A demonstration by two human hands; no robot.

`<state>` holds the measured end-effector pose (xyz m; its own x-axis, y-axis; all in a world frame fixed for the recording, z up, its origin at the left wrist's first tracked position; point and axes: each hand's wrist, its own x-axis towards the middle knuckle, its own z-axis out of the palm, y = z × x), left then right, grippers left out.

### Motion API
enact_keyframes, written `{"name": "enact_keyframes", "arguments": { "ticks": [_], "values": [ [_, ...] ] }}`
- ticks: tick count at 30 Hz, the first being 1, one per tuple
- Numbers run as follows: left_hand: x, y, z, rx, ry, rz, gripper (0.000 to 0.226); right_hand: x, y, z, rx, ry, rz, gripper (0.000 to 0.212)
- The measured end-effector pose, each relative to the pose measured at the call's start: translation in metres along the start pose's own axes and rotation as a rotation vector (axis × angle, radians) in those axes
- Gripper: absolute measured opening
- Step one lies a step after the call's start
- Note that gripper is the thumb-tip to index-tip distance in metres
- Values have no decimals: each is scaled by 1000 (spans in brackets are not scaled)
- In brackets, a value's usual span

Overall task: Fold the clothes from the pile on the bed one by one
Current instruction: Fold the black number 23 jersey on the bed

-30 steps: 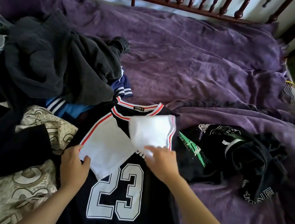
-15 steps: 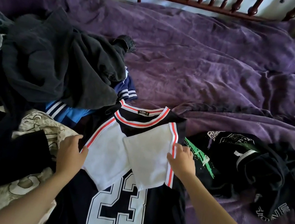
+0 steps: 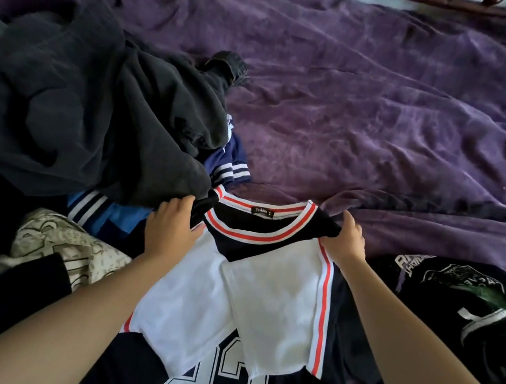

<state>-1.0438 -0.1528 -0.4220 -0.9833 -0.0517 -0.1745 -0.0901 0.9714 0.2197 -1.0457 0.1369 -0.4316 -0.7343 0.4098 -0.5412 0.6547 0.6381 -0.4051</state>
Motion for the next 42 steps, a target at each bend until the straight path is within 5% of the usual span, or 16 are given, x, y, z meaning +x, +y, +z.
{"name": "enact_keyframes", "arguments": {
  "ticks": [5,9,16,22,31,36,42],
  "values": [
    [6,4,6,-13,30,-43,28,10,2,-4,-38,-55,21,78],
    [12,-1,-10,-342,114,-208,22,11,4,-19,70,41,-23,51],
    [-9,-32,-48,-676,198,-189,19,-26,18,-54,219,151,-189,22],
    [-58,-66,-78,-974,63,-166,32,-93,45,-65,142,206,-338,12],
    [-152,-132,-58,-685,-245,-76,33,-201,126,-14,-553,125,-821,46],
    [-175,-141,-28,-394,-255,-52,19,-213,144,22,-738,-18,-816,46],
    [-190,-141,-28,-311,-238,-2,22,-206,147,23,-832,-37,-765,49]
  ]
}}
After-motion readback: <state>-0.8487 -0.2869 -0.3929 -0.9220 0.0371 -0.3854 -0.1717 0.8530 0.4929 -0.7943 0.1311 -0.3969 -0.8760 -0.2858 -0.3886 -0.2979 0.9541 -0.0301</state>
